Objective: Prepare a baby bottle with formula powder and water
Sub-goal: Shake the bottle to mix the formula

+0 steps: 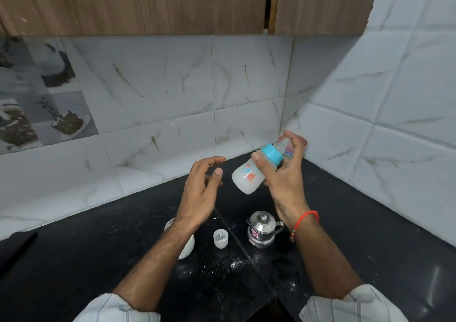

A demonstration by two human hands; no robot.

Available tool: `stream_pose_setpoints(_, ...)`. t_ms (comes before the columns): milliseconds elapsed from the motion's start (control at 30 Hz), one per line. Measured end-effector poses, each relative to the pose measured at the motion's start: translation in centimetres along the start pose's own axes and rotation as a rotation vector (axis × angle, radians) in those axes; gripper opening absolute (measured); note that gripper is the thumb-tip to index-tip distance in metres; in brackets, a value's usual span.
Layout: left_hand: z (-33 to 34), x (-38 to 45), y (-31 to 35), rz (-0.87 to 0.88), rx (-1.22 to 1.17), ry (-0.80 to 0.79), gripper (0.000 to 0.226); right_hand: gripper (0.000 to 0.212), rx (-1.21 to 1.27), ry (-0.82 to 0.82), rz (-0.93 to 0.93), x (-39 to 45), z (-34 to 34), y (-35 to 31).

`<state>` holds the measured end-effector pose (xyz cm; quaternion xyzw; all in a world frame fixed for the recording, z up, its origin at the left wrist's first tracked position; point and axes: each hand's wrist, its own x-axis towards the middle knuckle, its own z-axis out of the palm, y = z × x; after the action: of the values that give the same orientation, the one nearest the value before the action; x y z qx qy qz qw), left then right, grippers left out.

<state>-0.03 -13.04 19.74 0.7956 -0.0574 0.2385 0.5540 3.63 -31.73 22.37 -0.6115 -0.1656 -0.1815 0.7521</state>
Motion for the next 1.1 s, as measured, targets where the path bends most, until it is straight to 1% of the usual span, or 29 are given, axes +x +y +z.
stream_pose_setpoints(67,0.0,0.0,0.0,-0.003,0.0,-0.003,0.025,0.072,0.045,-0.005,0.011,-0.2,0.4,-0.4)
stream_pose_setpoints(167,-0.2,-0.1,0.0,-0.005,-0.019,0.004,0.025,0.074,0.035,0.052,-0.042,-0.3,0.8,-0.4)
stream_pose_setpoints(333,-0.4,-0.3,0.0,0.015,-0.015,0.004,0.024,0.08,-0.072,-0.004,-0.11,-0.7,1.6,-1.0)
stream_pose_setpoints(367,-0.5,-0.4,0.1,0.02,-0.011,0.003,0.024,0.079,-0.098,-0.002,-0.151,-0.9,1.8,-0.9)
stream_pose_setpoints(433,-0.7,-0.5,0.2,0.028,0.002,0.006,0.025,0.077,-0.165,0.044,-0.294,-1.6,2.0,-0.5)
stream_pose_setpoints(500,-0.7,-0.7,0.0,0.039,0.017,0.008,0.024,0.075,-0.268,0.027,-0.388,-2.0,2.2,-0.1)
stream_pose_setpoints(533,-0.7,-0.8,0.0,0.042,0.024,0.008,0.025,0.075,-0.341,-0.028,-0.369,-1.9,2.2,0.1)
stream_pose_setpoints(600,-0.8,-1.1,-0.3,0.048,0.034,0.005,0.025,0.077,-0.401,-0.134,-0.253,-1.4,2.1,0.2)
stream_pose_setpoints(633,-0.9,-1.2,-0.5,0.052,0.038,0.002,0.025,0.078,-0.386,-0.111,-0.233,-1.2,2.1,0.0)
stream_pose_setpoints(667,-0.9,-1.4,-0.6,0.052,0.039,0.003,0.025,0.078,-0.358,-0.032,-0.275,-0.8,2.1,-0.4)
stream_pose_setpoints(733,-0.9,-1.8,-0.9,0.035,0.041,0.009,0.026,0.077,-0.312,0.115,-0.449,-0.3,2.1,-0.5)
stream_pose_setpoints(767,-0.9,-1.9,-1.0,0.028,0.046,0.007,0.026,0.076,-0.305,0.135,-0.502,-0.2,2.0,-0.3)
stream_pose_setpoints(800,-0.8,-2.0,-1.1,0.022,0.053,0.003,0.026,0.075,-0.331,0.108,-0.479,-0.2,2.1,-0.1)
stream_pose_setpoints(867,-0.8,-1.9,-1.1,0.021,0.06,0.0,0.027,0.073,-0.444,-0.076,-0.302,-0.7,2.2,0.3)
stream_pose_setpoints(900,-1.0,-1.9,-1.1,0.026,0.054,0.0,0.027,0.074,-0.45,-0.118,-0.25,-1.0,2.2,0.4)
stream_pose_setpoints(933,-1.1,-1.9,-1.2,0.034,0.045,0.006,0.028,0.075,-0.401,-0.068,-0.28,-1.3,2.4,0.2)
stream_pose_setpoints(967,-1.3,-1.9,-1.2,0.04,0.038,0.021,0.028,0.075,-0.31,0.021,-0.368,-1.5,2.7,-0.1)
stream_pose_setpoints(1000,-1.4,-1.8,-1.3,0.033,0.034,0.032,0.028,0.075,-0.229,0.077,-0.47,-1.5,2.8,-0.2)
stream_pose_setpoints(1033,-1.5,-1.7,-1.3,0.017,0.035,0.033,0.027,0.074,-0.199,0.087,-0.534,-1.4,2.9,-0.1)
stream_pose_setpoints(1067,-1.5,-1.6,-1.3,0.006,0.041,0.029,0.027,0.071,-0.235,0.066,-0.528,-1.2,3.1,-0.1)
stream_pose_setpoints(1100,-1.5,-1.5,-1.1,0.007,0.043,0.025,0.027,0.071,-0.314,0.014,-0.439,-1.2,3.3,-0.1)
